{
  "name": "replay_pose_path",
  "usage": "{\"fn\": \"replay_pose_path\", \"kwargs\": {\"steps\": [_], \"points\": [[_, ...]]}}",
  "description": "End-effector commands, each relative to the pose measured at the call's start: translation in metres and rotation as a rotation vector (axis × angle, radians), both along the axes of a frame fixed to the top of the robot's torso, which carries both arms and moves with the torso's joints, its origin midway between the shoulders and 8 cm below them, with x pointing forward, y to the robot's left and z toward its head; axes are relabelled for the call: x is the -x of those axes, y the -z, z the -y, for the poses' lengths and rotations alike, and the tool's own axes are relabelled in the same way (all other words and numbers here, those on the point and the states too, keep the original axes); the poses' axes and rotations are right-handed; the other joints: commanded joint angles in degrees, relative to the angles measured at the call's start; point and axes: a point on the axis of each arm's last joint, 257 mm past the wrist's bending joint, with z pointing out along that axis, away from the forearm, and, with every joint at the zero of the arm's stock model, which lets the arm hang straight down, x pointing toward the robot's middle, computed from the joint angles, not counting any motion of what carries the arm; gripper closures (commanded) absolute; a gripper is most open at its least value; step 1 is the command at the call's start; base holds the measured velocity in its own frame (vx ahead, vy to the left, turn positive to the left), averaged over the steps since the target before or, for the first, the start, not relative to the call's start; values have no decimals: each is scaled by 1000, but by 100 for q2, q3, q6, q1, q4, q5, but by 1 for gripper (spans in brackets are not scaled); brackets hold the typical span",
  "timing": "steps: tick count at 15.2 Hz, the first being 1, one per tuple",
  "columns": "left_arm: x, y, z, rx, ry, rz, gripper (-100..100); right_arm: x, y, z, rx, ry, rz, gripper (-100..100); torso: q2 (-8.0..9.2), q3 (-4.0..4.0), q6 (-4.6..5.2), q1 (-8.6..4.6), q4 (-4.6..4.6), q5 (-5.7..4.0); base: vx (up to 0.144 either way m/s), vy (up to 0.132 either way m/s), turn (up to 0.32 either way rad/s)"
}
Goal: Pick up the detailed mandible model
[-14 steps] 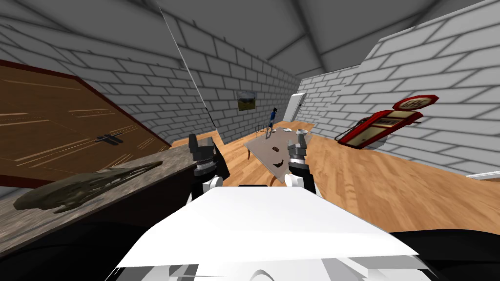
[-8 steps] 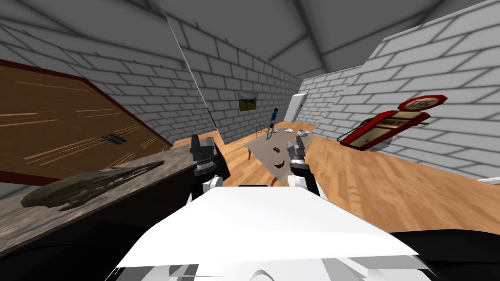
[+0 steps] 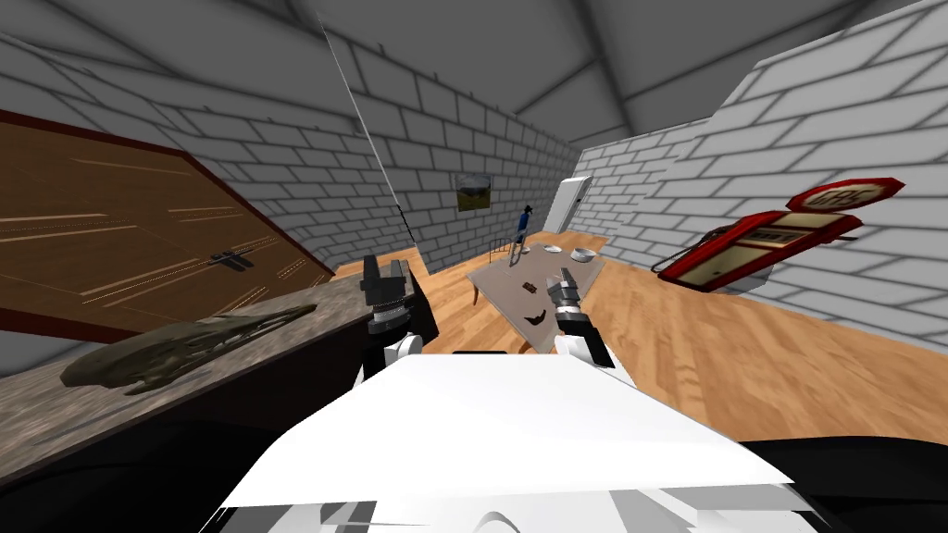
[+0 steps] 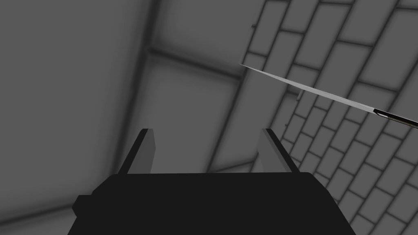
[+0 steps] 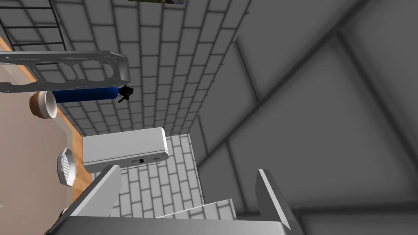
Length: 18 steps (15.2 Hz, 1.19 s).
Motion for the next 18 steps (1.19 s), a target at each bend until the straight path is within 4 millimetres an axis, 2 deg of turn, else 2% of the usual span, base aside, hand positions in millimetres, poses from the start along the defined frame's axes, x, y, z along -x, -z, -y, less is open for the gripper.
{"fn": "replay_pose_path", "kwargs": {"steps": [1,2,3,4,5,6,7,8,9,10,11,12,13,15,16,18], "points": [[0,0,0,0,0,0,0,0,28,22,-56,13,-67,-100,0,0,0,0,0,0,58,26,53],[0,0,0,0,0,0,0,0,29,22,-56,14,-68,-100,0,0,1,0,0,0,54,23,52],[0,0,0,0,0,0,0,-1,49,39,-102,29,-113,-100,1,0,1,-1,0,0,55,23,79],[0,0,0,0,0,0,0,0,49,39,-103,29,-114,-100,2,1,1,-1,0,0,56,23,59],[0,0,0,0,0,0,0,0,65,56,-152,44,-149,-100,1,1,0,-1,0,0,67,27,69],[0,0,0,0,0,0,0,1,71,58,-155,49,-161,-100,-1,0,1,0,0,0,69,32,56],[0,0,0,0,0,0,0,3,87,76,-209,69,-195,-100,-3,-2,0,1,-1,0,77,38,71],[0,0,0,0,0,0,0,4,93,78,-212,74,-206,-100,-7,-4,-1,4,-1,0,77,30,64],[0,0,0,0,0,0,0,7,109,96,-270,97,-238,-100,-7,-4,1,3,-2,1,83,26,84],[0,0,0,0,0,0,0,9,116,98,-274,103,-250,-100,-10,-5,-1,1,-2,0,74,21,65],[0,0,0,0,0,0,0,14,133,117,-336,132,-282,-100,-8,-5,0,0,-2,0,69,24,73],[0,0,0,0,0,0,0,16,139,119,-341,137,-292,-100,-6,-4,2,-1,-2,0,67,26,59],[0,0,0,0,0,0,0,23,156,139,-406,169,-320,-100,-5,-3,1,1,-1,0,77,25,87],[0,0,0,0,0,0,0,25,162,141,-413,175,-330,-100,-6,-3,2,2,-2,1,63,26,43],[0,0,0,0,0,0,0,33,177,159,-483,207,-349,-100,0,-1,2,2,-1,1,50,19,53],[0,0,0,0,0,0,0,36,185,162,-488,217,-364,-100,2,1,2,1,0,0,50,20,51]]}}
